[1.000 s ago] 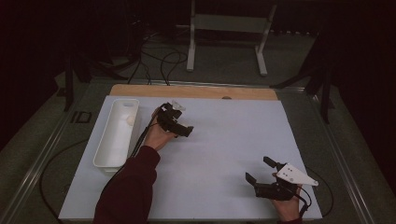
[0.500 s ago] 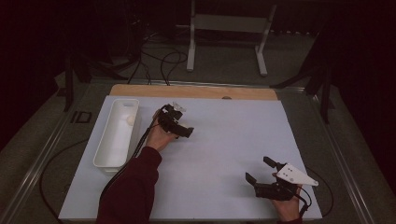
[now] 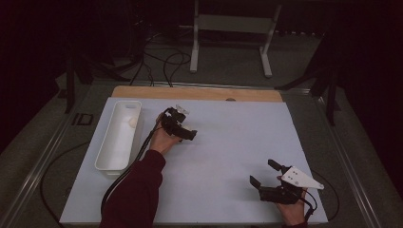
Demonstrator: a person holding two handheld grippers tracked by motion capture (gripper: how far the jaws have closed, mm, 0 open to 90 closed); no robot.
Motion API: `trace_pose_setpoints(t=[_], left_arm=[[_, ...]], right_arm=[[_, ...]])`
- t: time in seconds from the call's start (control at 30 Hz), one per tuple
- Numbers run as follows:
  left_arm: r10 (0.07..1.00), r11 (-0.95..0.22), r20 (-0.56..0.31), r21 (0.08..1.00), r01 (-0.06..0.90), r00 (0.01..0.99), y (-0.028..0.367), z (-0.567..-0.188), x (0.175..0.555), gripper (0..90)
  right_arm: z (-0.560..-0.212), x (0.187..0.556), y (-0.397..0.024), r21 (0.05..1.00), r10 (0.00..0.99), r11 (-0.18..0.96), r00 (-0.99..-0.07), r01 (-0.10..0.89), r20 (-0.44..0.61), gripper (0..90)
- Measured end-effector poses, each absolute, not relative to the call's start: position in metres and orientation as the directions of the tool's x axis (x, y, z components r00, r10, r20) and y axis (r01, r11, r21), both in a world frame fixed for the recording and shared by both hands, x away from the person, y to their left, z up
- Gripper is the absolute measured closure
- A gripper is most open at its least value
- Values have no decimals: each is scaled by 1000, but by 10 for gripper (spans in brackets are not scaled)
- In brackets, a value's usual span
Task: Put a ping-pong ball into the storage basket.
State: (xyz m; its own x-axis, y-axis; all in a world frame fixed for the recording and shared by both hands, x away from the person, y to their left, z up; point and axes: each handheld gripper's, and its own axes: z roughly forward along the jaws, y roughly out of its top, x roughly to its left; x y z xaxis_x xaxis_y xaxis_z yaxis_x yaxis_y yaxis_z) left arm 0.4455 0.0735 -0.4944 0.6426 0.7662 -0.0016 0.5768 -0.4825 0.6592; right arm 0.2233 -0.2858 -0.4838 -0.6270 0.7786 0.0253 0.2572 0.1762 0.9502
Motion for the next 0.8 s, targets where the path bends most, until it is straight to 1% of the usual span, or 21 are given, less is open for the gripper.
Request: trace_pose_setpoints(t=[0.13,0.27,0.33,0.57,0.7,0.8], left_arm=[[778,-477,-2,649,593,628,72,-497,446,16],[789,-471,1,643,604,615,71,-500,446,48],[803,-460,3,639,617,596,71,-501,447,91],[801,-447,-22,642,623,598,71,-502,447,250],[805,-437,-36,640,632,593,71,-504,447,321],[805,-439,-40,631,640,592,71,-506,448,349]], right_arm=[[-484,223,-286,950,778,178,-628,256,24,79],[-484,223,-286,950,779,177,-626,256,24,79],[-484,223,-286,950,778,178,-628,256,23,79],[-483,223,-286,950,779,180,-627,256,22,79],[-483,223,-286,950,779,180,-627,254,20,79],[-483,223,-286,951,778,179,-627,254,21,79]])
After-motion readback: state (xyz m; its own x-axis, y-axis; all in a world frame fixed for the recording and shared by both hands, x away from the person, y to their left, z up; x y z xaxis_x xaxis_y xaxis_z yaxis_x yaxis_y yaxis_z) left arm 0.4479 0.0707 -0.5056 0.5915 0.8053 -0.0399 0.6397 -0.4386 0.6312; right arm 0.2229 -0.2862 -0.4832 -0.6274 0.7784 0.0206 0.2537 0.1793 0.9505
